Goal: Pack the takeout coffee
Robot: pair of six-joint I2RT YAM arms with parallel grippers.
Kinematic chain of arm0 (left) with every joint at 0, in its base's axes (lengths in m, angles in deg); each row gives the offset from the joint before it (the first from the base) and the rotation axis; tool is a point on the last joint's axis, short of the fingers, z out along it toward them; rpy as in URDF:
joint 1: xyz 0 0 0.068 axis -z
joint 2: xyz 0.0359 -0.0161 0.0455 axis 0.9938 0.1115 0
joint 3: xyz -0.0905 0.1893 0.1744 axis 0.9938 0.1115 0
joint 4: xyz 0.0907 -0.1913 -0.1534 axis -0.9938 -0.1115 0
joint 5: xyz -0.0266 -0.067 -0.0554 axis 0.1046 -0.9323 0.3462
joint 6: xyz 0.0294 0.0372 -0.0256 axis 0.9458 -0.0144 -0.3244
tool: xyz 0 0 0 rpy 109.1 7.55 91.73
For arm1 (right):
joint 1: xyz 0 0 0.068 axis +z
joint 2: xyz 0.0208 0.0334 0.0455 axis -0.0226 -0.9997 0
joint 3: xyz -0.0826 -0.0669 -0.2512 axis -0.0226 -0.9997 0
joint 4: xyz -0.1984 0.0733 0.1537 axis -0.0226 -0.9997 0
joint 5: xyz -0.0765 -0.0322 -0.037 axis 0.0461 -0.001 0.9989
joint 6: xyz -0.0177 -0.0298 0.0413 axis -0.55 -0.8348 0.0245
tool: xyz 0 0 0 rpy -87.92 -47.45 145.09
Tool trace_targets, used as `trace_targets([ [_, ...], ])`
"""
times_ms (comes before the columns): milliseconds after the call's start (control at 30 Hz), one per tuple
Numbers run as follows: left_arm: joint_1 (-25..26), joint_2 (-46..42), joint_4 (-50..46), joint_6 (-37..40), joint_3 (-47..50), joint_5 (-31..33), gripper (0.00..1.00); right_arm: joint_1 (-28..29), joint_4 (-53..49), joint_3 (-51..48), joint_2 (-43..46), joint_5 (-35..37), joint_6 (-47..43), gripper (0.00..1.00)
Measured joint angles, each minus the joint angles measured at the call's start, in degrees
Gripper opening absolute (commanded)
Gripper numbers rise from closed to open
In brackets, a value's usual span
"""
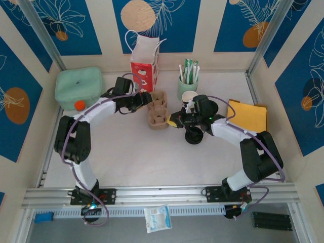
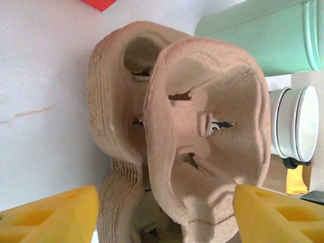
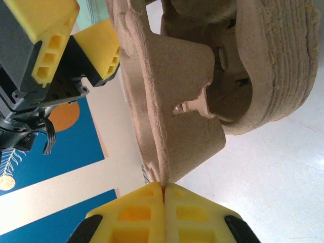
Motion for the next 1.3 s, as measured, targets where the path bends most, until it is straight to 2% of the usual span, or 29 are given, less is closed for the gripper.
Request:
trace_targets([
  [300, -0.6, 2.4, 1.7, -1.1, -0.7, -0.3, 0.43, -0.1, 0.0, -0.3, 0.0, 0.0, 0.0, 0.0],
  [767, -0.6, 3.2, 5.1, -2.0, -1.5, -1.0, 0.38, -0.4, 0.0, -0.3, 0.0, 0.0, 0.0, 0.0],
  [967, -0.6, 4.4, 5.5, -2.6, -1.5, -1.3, 0.32, -0.4, 0.0, -0.3, 0.0, 0.0, 0.0, 0.0],
  [1300, -0.6, 4.5, 6.6, -3.1, -1.5, -1.7, 0.14, -0.4, 0.0, -0.3, -0.1, 0.0, 0.0, 0.0],
])
